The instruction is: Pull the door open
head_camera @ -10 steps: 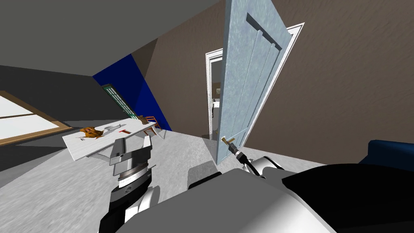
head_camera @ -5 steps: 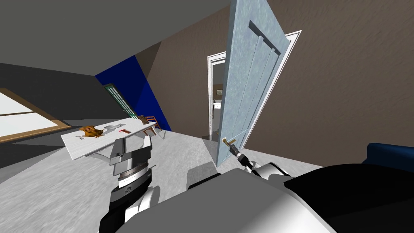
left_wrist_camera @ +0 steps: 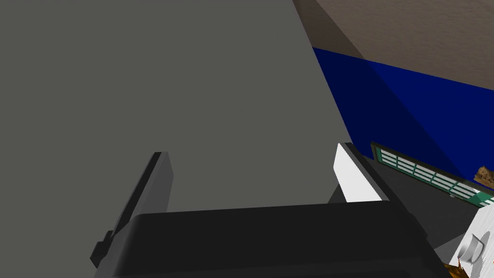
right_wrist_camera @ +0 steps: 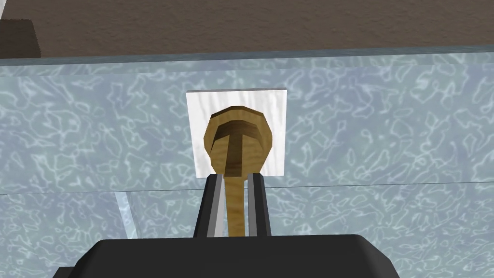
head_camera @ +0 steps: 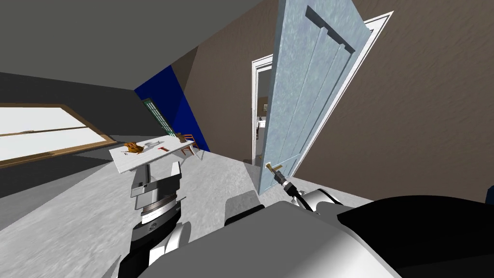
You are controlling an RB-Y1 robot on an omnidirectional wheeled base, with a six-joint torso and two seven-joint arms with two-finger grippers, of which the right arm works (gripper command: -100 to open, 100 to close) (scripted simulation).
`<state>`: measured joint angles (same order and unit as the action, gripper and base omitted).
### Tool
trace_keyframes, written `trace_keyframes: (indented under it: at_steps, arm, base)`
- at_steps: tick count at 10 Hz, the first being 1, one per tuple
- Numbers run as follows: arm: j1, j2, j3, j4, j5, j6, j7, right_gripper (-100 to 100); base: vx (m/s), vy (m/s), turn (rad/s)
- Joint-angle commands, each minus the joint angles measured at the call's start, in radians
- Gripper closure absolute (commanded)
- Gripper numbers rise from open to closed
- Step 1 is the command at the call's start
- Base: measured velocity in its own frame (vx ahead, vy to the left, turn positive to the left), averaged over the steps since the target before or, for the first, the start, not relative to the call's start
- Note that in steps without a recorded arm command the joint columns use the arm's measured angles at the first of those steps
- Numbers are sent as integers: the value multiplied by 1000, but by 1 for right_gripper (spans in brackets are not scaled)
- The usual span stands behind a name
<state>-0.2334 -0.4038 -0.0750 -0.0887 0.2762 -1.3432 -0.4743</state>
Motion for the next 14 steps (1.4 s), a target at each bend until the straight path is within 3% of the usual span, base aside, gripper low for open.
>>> trace_keyframes:
  at_steps: [1,3,6,8,9,13,14]
  arm:
    - [35,-12,-15,-13,-5,-10,-6,100]
    - [35,-12,-15,-13,-5,-10,-6,100]
    - [71,-27,-35,-12,-10,-37,-9,100]
    - [71,-27,-35,-12,-10,-37,-9,100]
    - [88,-35,-44,-12,-13,-50,-11,100]
    - [88,-35,-44,-12,-13,-50,-11,100]
    - [109,-44,-56,-10,-16,-66,-13,100]
  base:
    - [-160,-81,311]
    - [-116,-64,86]
    - [-95,-63,198]
    - [-66,-42,75]
    - [-88,-46,171]
    - [-39,-17,33]
    - [-112,-51,286]
